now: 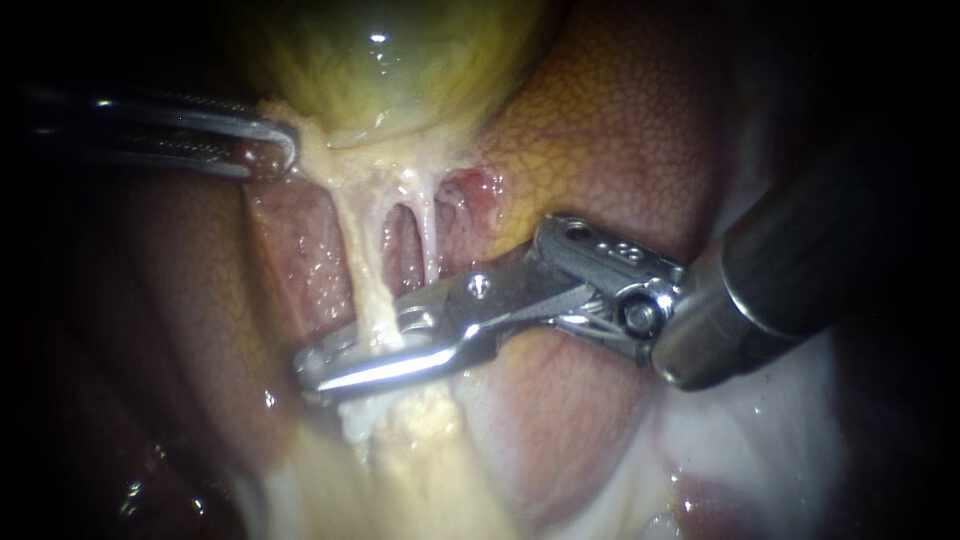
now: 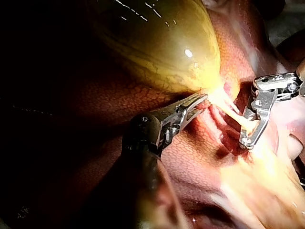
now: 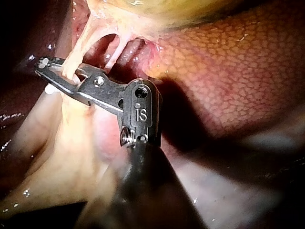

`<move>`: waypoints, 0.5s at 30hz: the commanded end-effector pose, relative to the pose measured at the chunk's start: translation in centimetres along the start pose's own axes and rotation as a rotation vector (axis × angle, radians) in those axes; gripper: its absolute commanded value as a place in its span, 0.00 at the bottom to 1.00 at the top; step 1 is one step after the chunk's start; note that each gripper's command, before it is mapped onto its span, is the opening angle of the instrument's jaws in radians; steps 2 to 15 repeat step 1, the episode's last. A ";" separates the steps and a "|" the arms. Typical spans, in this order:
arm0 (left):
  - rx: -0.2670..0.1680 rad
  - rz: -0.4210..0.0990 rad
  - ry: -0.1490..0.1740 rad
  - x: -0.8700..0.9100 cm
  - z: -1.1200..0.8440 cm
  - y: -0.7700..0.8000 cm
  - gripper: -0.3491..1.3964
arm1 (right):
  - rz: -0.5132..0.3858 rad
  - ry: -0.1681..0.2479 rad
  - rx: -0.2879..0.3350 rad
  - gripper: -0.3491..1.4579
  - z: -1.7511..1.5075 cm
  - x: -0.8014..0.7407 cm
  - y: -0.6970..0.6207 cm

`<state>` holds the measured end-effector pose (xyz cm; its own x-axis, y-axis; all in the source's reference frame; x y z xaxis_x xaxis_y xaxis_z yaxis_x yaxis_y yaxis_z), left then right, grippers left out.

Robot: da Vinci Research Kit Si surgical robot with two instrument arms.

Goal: Clipping second clip left tube

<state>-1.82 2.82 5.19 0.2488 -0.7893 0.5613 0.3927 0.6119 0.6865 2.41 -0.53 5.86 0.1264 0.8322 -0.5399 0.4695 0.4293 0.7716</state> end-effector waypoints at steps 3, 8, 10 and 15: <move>0.000 0.000 0.000 0.00 0.00 0.00 0.00 | 0.000 0.000 0.000 0.00 0.00 0.00 0.00; 0.000 0.000 0.000 0.00 0.00 0.00 0.00 | 0.000 0.000 0.000 0.00 0.00 0.00 0.00; 0.000 0.000 0.000 0.00 0.00 0.00 0.00 | 0.000 0.000 0.000 0.00 0.00 0.00 0.00; 0.000 0.000 0.000 0.00 0.00 0.00 0.00 | 0.000 0.000 0.000 0.00 0.00 0.00 0.00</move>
